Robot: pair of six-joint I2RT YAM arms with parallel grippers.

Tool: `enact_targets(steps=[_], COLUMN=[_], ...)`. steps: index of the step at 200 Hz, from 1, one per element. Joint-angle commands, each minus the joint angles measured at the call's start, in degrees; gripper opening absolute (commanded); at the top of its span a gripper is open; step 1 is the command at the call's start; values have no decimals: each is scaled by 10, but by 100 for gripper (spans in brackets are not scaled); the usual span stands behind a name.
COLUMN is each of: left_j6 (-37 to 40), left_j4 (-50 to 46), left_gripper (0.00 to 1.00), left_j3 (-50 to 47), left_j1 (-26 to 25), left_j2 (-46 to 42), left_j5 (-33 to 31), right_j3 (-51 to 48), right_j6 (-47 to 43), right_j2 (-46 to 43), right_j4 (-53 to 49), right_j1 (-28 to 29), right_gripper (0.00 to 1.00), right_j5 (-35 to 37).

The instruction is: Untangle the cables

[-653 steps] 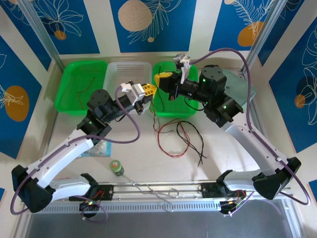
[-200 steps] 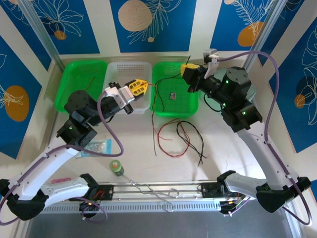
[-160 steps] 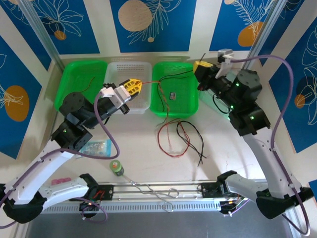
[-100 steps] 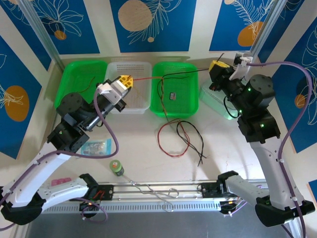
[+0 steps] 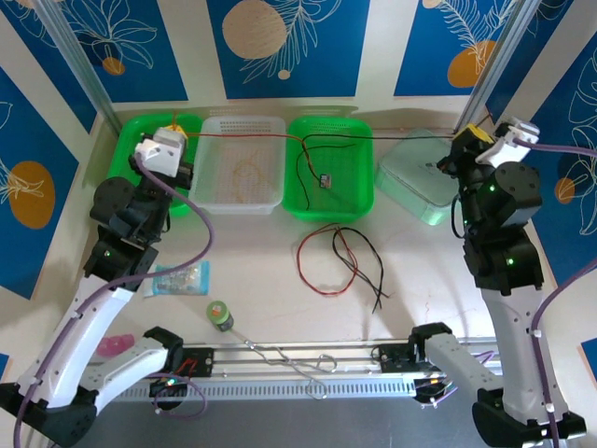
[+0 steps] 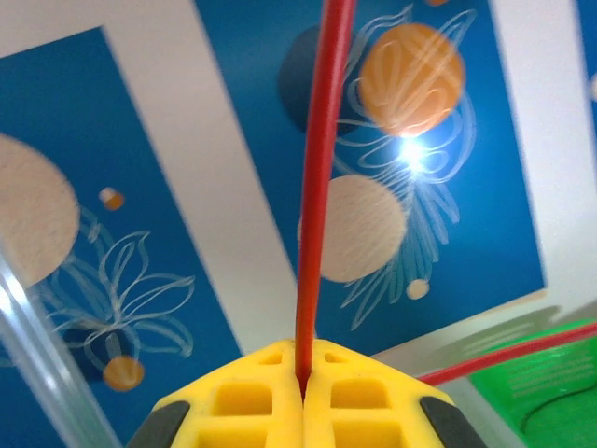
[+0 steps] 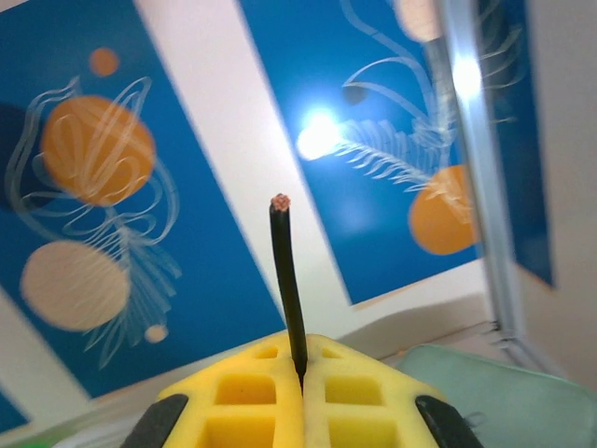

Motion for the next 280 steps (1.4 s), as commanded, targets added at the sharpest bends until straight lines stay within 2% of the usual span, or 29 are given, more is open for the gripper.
enact_targets(steps=[1, 16, 28, 64, 110, 158, 197, 233, 255, 280], left_j6=[-44, -47, -43, -21, 12, -36, -37, -30, -44, -66], left_j4=[101, 218, 268, 345, 373, 320, 307, 310, 292, 274], left_gripper=[0, 0, 0, 0, 0, 0, 0, 0, 0, 0], left_j3=[-41, -107, -136, -176, -183, -175, -171, -176, -176, -179], left_j1=[31, 36, 38, 39, 42, 45, 46, 46, 46, 47], left_j2=[-25, -42, -51, -66, -79, -90, -86, -86, -85, -80], left_j5=[-64, -118, -157, -229, -267, -226, -208, -188, -173, -161], right_j3=[-10, -17, -20, -29, -26, -11, 51, 104, 141, 186], right_j6=[8, 20, 33, 52, 70, 79, 86, 185, 226, 212], right_j2=[-23, -36, -43, -61, -65, -57, -20, 27, 70, 124], right_j4=[13, 9, -1, -15, -22, -8, 6, 4, 6, 27], right_j1=[-24, -39, -52, -84, -115, -136, -137, -133, -105, -43], right_gripper=[0, 0, 0, 0, 0, 0, 0, 0, 0, 0], right_j5=[118, 140, 152, 168, 159, 63, 27, -46, -82, -64])
